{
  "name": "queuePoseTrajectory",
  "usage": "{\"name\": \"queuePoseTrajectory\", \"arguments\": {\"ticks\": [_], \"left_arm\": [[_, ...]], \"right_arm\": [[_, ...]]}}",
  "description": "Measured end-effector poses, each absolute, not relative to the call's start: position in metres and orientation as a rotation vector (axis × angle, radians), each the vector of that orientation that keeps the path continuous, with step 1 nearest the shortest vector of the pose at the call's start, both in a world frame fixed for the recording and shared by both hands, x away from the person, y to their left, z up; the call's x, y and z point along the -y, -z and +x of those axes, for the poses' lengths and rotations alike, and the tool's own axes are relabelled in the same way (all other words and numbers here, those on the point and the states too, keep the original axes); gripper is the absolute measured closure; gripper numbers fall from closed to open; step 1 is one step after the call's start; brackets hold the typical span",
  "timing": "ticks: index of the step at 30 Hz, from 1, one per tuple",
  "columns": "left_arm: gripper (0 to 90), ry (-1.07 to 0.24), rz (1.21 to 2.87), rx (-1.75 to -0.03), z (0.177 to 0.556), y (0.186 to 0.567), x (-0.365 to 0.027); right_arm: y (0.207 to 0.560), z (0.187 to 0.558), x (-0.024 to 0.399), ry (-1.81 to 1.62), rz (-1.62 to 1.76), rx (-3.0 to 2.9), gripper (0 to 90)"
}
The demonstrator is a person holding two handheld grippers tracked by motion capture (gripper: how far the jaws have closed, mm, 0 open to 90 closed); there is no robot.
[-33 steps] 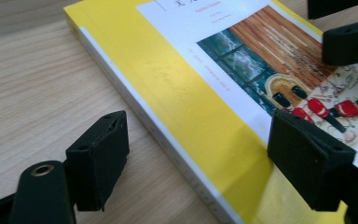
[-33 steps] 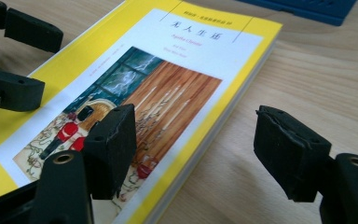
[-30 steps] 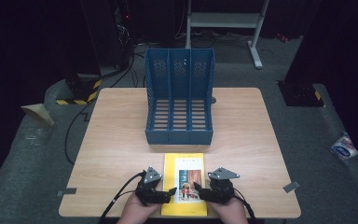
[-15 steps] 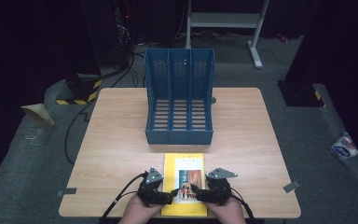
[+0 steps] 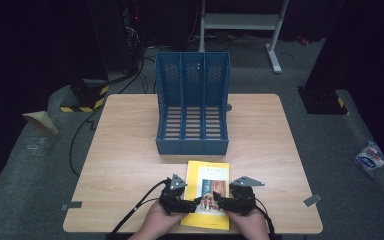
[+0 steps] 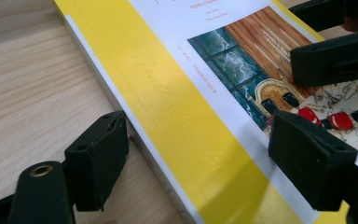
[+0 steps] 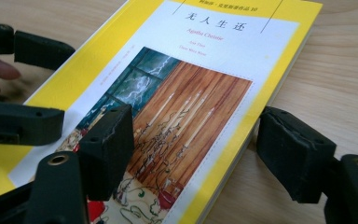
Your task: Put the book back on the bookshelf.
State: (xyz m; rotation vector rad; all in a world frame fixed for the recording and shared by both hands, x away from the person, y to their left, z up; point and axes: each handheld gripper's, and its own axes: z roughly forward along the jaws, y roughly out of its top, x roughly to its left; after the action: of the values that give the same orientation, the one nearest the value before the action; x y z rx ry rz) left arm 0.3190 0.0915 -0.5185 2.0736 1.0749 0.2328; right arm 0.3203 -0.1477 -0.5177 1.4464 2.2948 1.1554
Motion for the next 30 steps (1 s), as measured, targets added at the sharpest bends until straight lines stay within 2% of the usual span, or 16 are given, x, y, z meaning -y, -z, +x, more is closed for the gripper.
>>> {"name": "queuePoseTrajectory", "arguments": {"ticks": [4, 8, 12, 15, 16, 17, 18, 19, 30], "left_arm": [[20.8, -0.238, 2.079, -1.057, 0.319, 0.518, -0.086], [35.8, -0.27, 2.114, -0.948, 0.302, 0.514, -0.098], [33.3, -0.343, 2.057, -0.939, 0.29, 0.521, -0.109], [32.3, -0.316, 2.011, -0.967, 0.29, 0.524, -0.112], [39.2, -0.301, 2.011, -0.943, 0.291, 0.524, -0.112], [40.4, -0.284, 2.004, -0.95, 0.292, 0.525, -0.112], [41.0, -0.284, 2.004, -0.95, 0.292, 0.525, -0.112], [40.9, -0.285, 2.005, -0.954, 0.294, 0.525, -0.113], [41.0, -0.292, 2.003, -0.957, 0.293, 0.524, -0.111]], "right_arm": [[0.517, 0.324, 0.158, -1.183, 1.468, -2.248, 32.5], [0.519, 0.326, 0.162, -1.182, 1.458, -2.265, 34.2], [0.52, 0.328, 0.164, -1.189, 1.485, -2.277, 33.6], [0.52, 0.327, 0.162, -1.18, 1.49, -2.268, 33.3], [0.519, 0.326, 0.161, -1.172, 1.493, -2.247, 37.5], [0.519, 0.326, 0.161, -1.174, 1.502, -2.234, 41.6], [0.519, 0.326, 0.161, -1.174, 1.502, -2.234, 41.6], [0.516, 0.325, 0.163, -1.191, 1.514, -2.213, 52.4], [0.503, 0.31, 0.16, -1.303, 1.344, -2.199, 75.7]]}}
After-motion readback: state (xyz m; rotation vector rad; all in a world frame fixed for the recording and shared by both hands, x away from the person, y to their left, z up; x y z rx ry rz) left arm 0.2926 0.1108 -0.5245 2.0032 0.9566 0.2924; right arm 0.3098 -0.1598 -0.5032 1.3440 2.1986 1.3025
